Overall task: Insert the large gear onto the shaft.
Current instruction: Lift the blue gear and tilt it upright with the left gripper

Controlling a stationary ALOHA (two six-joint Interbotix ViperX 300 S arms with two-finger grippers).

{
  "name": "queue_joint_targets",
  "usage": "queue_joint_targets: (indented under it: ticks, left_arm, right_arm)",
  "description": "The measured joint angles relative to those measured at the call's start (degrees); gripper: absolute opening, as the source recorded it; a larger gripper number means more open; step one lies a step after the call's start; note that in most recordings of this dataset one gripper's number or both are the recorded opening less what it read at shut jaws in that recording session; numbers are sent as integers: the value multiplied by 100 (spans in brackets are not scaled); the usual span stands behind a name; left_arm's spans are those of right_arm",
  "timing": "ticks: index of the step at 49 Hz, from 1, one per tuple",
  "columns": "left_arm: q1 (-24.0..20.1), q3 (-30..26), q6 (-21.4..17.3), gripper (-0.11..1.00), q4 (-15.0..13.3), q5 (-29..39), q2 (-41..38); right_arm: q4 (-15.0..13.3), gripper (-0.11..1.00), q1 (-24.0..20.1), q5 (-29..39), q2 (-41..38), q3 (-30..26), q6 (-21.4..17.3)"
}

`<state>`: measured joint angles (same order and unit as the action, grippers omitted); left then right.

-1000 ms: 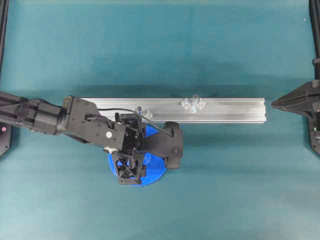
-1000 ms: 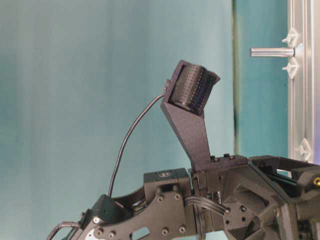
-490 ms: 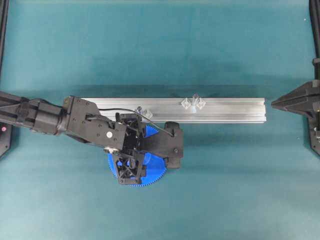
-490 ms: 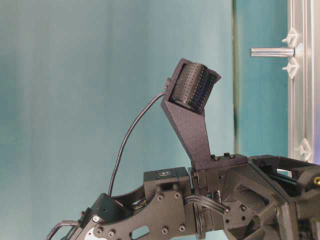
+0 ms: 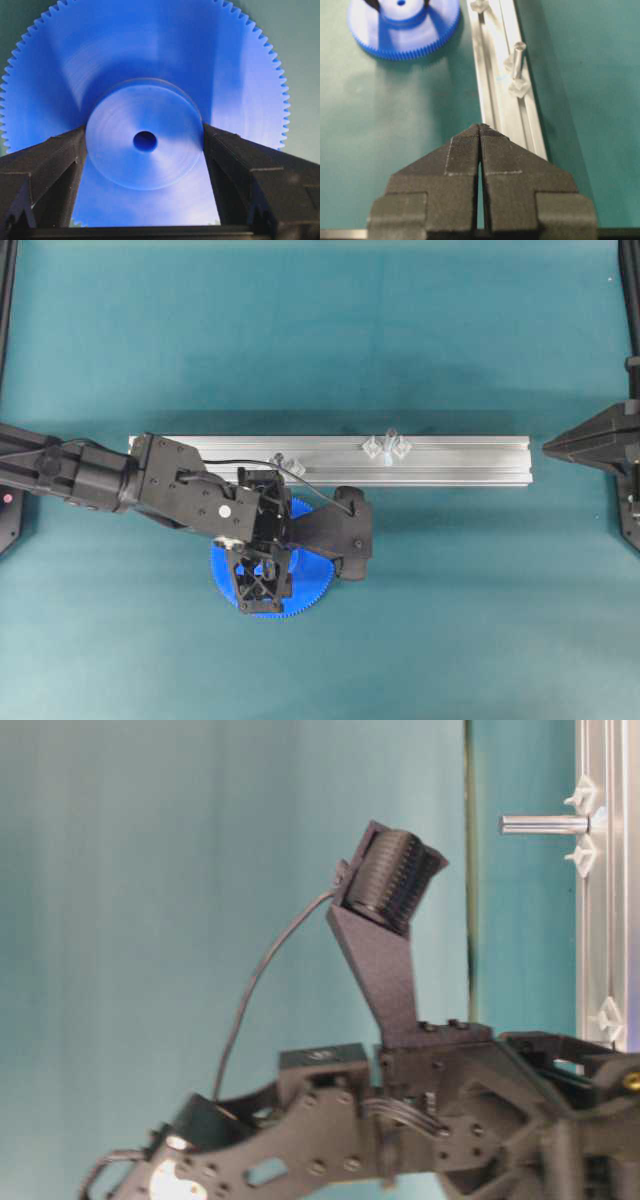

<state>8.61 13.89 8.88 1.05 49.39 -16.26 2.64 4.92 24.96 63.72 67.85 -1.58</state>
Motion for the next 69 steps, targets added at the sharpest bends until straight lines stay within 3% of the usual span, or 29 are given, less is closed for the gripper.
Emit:
queue_joint_targets:
  ticks: [35, 69]
  left_arm:
    - [-44, -1573, -97, 76, 0, 1854, 18]
    - [-589, -3234, -624, 76, 9, 2646, 123]
  right_arm:
    - [0, 1, 0, -62, 18, 79, 0]
    - [0, 1, 0, -88, 149, 132, -9]
